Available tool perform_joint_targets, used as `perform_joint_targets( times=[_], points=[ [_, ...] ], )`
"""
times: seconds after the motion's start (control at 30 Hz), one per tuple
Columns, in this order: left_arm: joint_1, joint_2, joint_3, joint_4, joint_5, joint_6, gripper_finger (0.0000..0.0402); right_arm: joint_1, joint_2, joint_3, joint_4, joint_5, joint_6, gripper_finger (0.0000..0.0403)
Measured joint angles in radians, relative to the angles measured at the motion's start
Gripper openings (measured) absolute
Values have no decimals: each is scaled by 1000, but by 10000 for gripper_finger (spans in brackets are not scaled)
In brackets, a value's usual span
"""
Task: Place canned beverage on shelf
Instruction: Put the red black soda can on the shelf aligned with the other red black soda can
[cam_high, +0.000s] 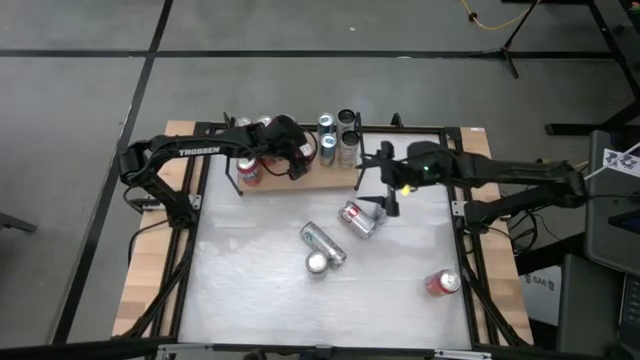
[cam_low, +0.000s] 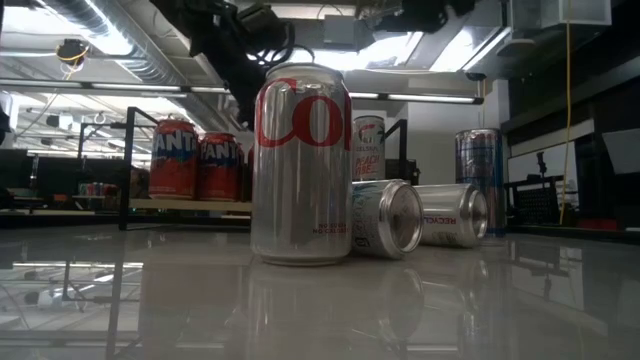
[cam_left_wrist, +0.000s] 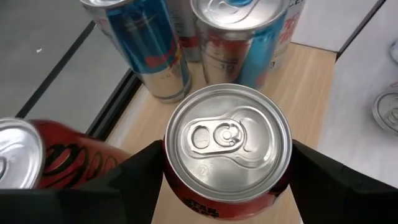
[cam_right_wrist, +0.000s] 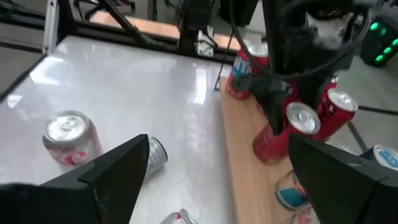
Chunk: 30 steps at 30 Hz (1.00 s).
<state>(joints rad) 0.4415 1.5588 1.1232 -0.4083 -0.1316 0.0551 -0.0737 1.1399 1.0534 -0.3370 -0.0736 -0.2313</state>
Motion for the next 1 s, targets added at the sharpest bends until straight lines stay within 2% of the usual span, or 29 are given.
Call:
perform_joint_targets(
  times=[0.2, 0.4, 1.0],
  points=[
    [6, -52, -5, -65, -25, 3, 279, -69, 62, 0, 2, -42, -13, 372],
    [6, -66, -5, -88, -46, 7, 306, -113, 103, 0, 5, -51, -13, 372],
    [3, -68, -3, -145, -45, 8, 314, -110, 109, 0, 5, -51, -13, 372]
  ],
)
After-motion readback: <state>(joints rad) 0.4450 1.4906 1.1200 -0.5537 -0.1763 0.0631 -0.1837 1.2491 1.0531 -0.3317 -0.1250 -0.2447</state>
